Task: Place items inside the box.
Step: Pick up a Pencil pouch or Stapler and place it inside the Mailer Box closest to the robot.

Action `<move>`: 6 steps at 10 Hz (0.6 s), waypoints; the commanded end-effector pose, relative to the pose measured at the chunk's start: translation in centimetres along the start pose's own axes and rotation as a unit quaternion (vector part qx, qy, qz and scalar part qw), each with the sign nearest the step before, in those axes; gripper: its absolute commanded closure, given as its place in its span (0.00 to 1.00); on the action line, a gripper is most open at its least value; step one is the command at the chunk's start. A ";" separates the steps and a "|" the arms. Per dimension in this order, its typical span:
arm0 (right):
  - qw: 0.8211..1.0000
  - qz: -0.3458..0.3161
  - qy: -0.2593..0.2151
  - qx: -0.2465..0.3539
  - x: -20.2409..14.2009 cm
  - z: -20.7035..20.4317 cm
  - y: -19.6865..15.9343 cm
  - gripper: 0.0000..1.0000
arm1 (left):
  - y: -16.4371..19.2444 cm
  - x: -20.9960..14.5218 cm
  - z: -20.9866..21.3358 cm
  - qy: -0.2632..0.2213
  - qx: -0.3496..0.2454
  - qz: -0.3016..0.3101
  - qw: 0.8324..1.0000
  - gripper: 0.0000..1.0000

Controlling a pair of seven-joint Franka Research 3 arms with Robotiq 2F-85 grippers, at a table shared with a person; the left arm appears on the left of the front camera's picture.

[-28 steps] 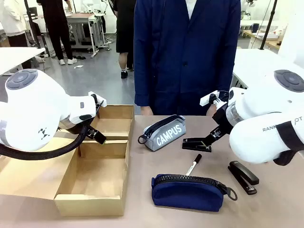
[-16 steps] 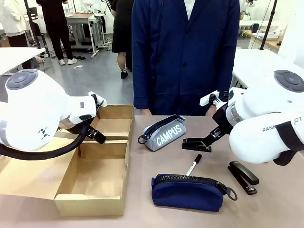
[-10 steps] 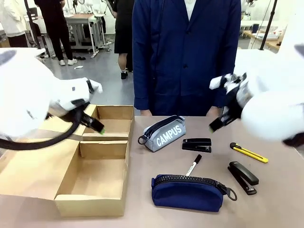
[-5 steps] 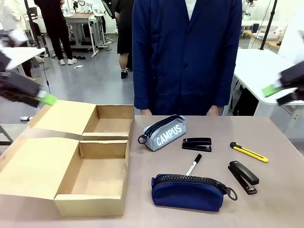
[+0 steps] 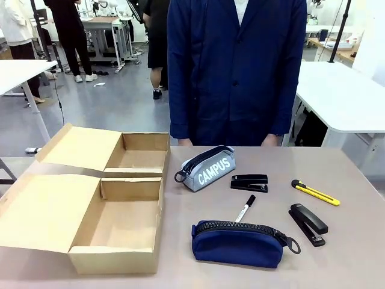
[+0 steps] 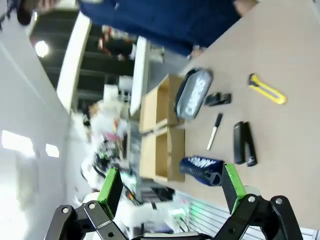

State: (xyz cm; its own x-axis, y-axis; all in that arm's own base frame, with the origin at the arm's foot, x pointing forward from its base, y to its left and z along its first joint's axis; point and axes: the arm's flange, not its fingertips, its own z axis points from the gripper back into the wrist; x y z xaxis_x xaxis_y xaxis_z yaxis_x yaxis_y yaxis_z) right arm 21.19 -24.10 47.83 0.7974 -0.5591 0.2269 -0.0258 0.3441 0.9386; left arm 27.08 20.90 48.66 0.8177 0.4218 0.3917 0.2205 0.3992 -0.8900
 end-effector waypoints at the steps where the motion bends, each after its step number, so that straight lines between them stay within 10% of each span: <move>1: 0.999 -0.042 -0.027 0.021 -0.5 -2.1 -4.1 0.00 | 0.2 -1.8 -4.3 -0.051 -0.029 0.041 0.997 0.00; 6: 0.999 -0.038 -0.027 0.004 0.1 1.2 -3.2 0.00 | 1.2 -0.5 -0.9 -0.027 -0.017 0.039 0.999 0.00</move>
State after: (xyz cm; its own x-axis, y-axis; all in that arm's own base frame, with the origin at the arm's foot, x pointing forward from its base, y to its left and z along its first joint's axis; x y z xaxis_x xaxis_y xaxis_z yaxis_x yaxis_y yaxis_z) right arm 20.94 -26.13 44.80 0.7711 -0.6222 0.1352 0.0623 0.2851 0.9565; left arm 27.49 20.36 46.89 0.8091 0.5042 0.3019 0.1479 0.3226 -0.9349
